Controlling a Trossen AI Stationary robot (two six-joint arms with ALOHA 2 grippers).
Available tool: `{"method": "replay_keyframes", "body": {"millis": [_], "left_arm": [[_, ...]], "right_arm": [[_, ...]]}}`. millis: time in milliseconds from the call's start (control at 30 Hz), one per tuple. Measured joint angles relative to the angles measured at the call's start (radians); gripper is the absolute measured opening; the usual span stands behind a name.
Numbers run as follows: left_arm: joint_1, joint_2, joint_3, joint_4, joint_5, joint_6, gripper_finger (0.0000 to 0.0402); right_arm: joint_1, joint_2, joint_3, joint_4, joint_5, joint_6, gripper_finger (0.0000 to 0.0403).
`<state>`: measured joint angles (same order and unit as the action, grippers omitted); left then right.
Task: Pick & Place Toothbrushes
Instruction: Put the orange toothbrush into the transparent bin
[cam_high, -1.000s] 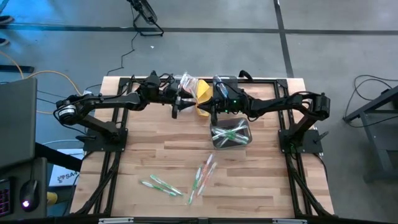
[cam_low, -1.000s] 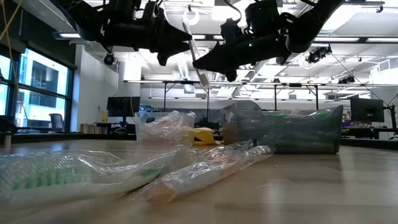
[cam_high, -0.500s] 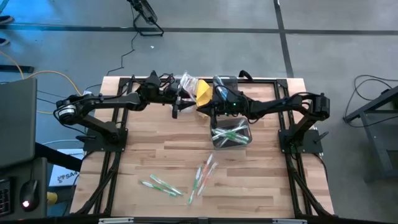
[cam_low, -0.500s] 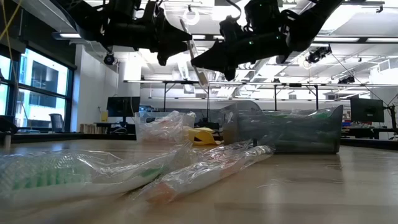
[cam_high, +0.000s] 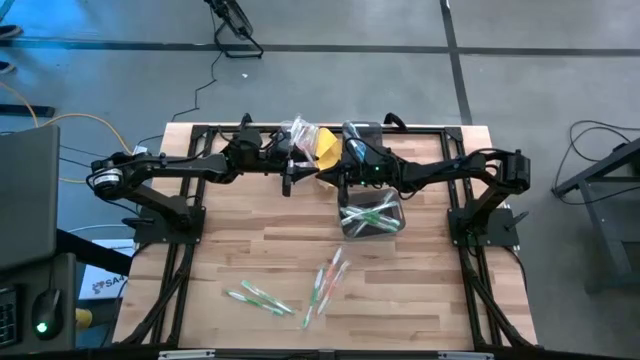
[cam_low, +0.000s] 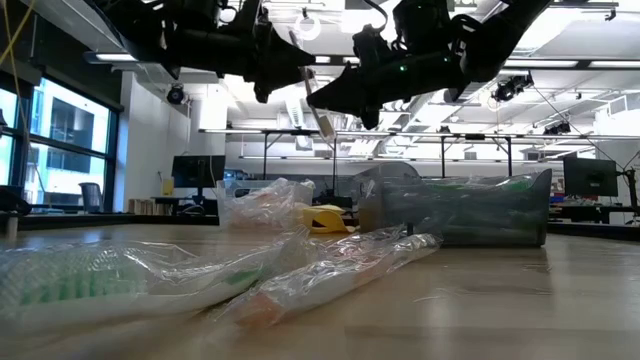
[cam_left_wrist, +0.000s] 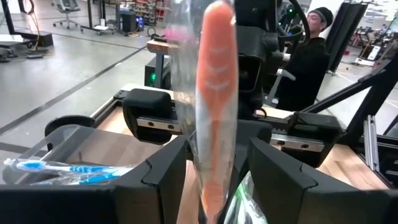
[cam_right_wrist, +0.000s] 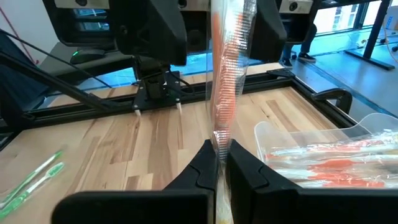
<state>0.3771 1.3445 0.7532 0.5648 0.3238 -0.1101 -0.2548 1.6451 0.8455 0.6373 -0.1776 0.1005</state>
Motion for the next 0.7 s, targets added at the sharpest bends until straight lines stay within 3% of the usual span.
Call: {"method": "replay_keyframes", "body": {"millis": [700], "left_arm": [[0.002, 0.0, 0.0, -0.014, -0.002, 0.0, 0.0168]], "right_arm": [[0.0, 0.0, 0.0, 0.0, 0.0, 0.0, 0.0005]]}}
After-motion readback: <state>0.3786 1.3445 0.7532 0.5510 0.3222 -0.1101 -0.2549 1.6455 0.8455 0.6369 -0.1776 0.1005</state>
